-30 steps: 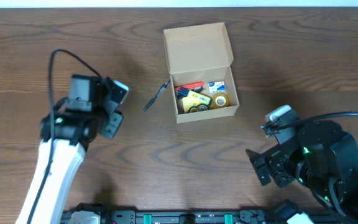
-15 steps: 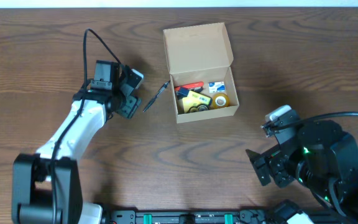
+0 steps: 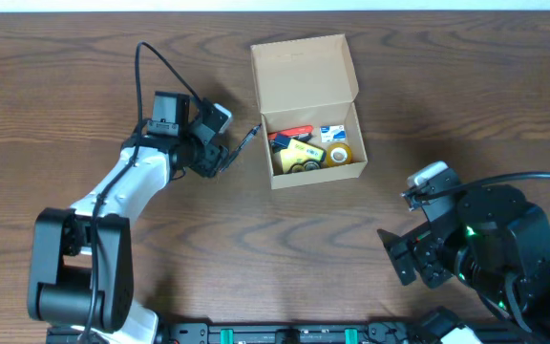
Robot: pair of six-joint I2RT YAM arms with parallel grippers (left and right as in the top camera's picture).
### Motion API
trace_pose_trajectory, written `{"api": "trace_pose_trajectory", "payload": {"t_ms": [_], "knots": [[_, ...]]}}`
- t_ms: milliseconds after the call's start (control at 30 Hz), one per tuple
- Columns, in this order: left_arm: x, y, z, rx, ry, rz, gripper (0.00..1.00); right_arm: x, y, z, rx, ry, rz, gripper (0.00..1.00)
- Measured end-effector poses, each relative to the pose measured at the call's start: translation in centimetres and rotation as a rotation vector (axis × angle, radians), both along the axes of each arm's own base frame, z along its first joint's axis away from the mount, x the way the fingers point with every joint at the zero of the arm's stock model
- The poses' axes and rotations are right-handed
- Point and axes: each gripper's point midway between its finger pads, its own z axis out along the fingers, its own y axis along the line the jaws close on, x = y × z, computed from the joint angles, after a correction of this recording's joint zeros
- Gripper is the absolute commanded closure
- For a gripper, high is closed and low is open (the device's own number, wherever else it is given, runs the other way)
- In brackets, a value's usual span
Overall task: Pack container
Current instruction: 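Move the left gripper down over the black pen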
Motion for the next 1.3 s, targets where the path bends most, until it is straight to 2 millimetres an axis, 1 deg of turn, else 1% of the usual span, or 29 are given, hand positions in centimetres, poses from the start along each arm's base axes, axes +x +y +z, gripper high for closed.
{"api": "trace_pose_trajectory", "payload": {"t_ms": [267,433,500,600,733,1000,1300], "knots": [[-0.7,-2.8,0.1,-0.018,-0.007,-0.078,0.32,0.0,0.0,0.0,0.000,0.000,0.000,0.01],[-0.3,-3.9,0.3,-0.001,-0.052,-0.113,0.33,0.0,0.0,0.0,0.000,0.000,0.000,0.01],[-0.1,-4.1,-0.1,0.021,-0.061,-0.118,0.33,0.0,0.0,0.0,0.000,0.000,0.000,0.01],[-0.2,-4.5,-1.3,0.050,-0.048,-0.126,0.33,0.0,0.0,0.0,0.000,0.000,0.000,0.01],[0.2,-4.6,-2.3,0.066,-0.053,-0.122,0.35,0.0,0.0,0.0,0.000,0.000,0.000,0.01],[1.8,-4.3,-2.8,0.085,-0.099,-0.080,0.34,0.0,0.0,0.0,0.000,0.000,0.000,0.01],[2.3,-3.4,-3.5,0.112,-0.091,-0.007,0.35,0.0,0.0,0.0,0.000,0.000,0.000,0.01]]}}
